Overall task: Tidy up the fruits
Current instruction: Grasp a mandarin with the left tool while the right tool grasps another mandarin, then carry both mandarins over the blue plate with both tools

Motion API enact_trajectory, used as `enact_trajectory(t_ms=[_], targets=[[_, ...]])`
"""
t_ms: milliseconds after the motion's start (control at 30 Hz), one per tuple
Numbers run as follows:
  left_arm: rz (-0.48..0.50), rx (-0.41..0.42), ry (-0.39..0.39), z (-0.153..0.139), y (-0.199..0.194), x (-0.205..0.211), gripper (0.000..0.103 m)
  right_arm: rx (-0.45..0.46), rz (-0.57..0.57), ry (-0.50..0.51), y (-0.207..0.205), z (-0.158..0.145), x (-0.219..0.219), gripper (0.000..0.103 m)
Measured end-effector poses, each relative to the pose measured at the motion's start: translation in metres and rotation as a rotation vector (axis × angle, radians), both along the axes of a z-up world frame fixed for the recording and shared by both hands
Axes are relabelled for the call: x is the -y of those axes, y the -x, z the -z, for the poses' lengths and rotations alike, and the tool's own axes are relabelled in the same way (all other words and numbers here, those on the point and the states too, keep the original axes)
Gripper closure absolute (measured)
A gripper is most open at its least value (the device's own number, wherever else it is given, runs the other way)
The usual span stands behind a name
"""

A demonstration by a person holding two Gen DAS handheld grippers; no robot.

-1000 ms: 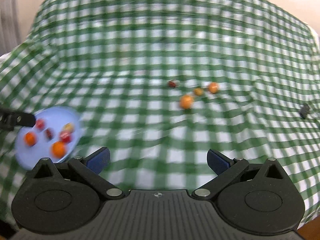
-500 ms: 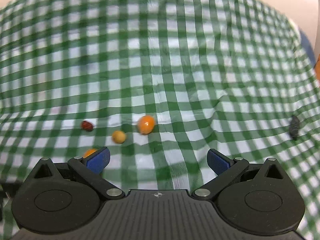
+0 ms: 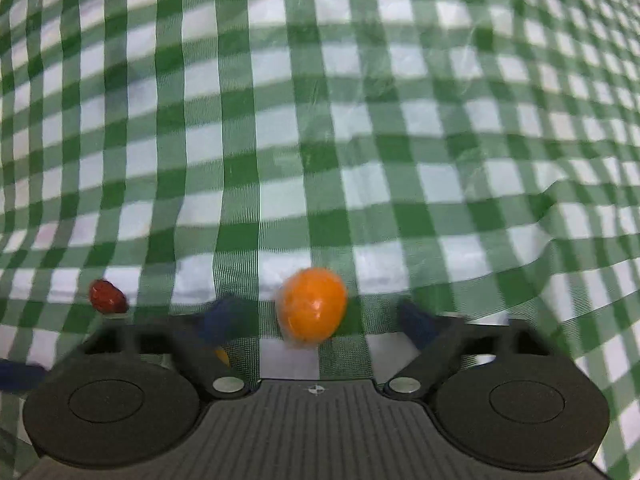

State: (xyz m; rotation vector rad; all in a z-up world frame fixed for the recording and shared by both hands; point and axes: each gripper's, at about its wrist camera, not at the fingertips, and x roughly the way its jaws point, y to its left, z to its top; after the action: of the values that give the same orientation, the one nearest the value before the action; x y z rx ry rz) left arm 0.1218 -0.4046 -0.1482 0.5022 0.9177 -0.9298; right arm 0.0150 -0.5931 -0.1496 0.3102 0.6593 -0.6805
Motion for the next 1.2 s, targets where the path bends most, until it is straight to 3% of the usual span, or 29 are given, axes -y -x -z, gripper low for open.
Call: enact_trajectory(t_ms=[33, 67, 267, 533, 700, 900, 1200], targets=[[0.004, -0.01, 0.006, -0.001, 0.0, 0.0, 0.062, 0.013, 0.002, 0.014, 0.0, -0.001, -0.003, 0.06], [0.006, -0.002, 0.018, -0.003, 0.001, -0.002, 0.062, 0.029, -0.022, 0.019, 0.001, -0.002, -0.005, 0.067], [-0.038, -0.008, 0.051, -0.03, 0.007, -0.036, 0.062, 0.025, 0.0, 0.133, 0.025, -0.024, -0.027, 0.068], [-0.187, 0.02, 0.024, -0.092, 0.038, -0.152, 0.062, 0.081, 0.031, 0.162, 0.108, -0.08, -0.089, 0.068], [-0.3, 0.047, -0.011, -0.122, 0.067, -0.243, 0.062, 0.098, -0.012, 0.113, 0.143, -0.106, -0.165, 0.068], [-0.426, 0.066, -0.04, -0.145, 0.105, -0.336, 0.062, 0.132, -0.122, 0.054, 0.155, -0.127, -0.263, 0.068], [-0.529, 0.085, -0.023, -0.161, 0.155, -0.425, 0.062, 0.127, -0.39, -0.056, 0.151, -0.15, -0.421, 0.068]])
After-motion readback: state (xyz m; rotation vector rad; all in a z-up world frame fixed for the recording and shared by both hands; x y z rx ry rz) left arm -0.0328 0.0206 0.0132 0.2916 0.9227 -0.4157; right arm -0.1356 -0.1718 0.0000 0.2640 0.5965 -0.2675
